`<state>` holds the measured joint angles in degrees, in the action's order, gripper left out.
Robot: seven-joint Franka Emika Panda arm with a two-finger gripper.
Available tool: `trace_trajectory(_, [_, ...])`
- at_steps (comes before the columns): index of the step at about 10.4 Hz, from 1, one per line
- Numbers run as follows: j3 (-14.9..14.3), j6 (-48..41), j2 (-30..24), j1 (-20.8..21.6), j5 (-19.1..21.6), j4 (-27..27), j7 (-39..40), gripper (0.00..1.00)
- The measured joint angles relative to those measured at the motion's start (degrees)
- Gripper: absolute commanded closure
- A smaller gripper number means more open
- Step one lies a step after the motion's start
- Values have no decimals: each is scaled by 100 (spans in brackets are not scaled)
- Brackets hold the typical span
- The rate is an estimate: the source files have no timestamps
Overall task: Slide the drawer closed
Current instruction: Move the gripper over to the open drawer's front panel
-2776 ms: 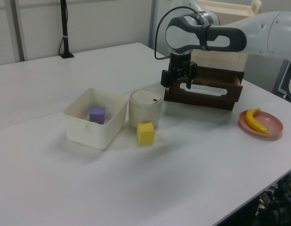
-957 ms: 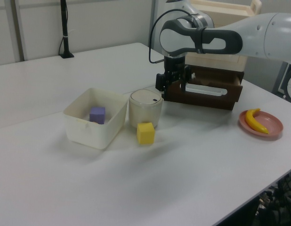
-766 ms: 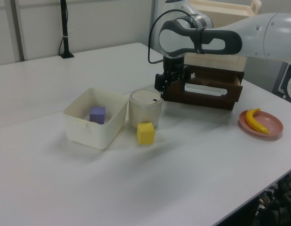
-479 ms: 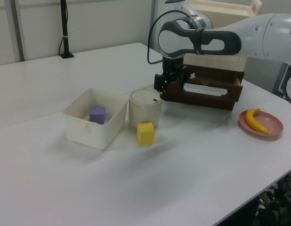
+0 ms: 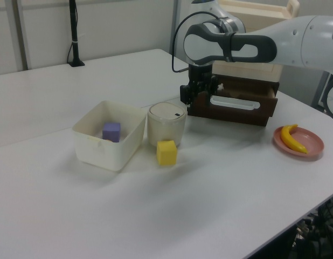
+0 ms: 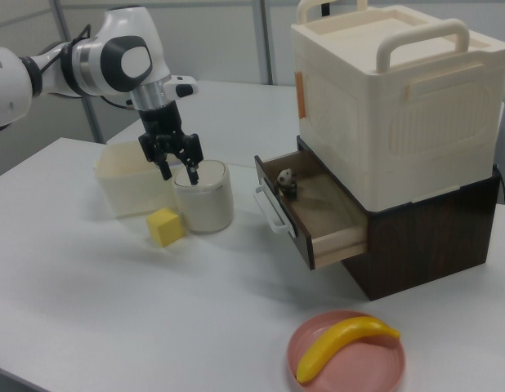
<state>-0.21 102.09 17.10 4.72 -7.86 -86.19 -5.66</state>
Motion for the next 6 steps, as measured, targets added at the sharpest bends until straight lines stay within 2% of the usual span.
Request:
trace_trajectory(1, [-6, 38, 0, -96, 23, 4, -1, 65])
trace_trajectory(4, [-38, 77, -2, -707, 320, 10, -121, 81])
trace_trajectory(6, [-45, 87, -3, -997, 327, 11, -588, 84])
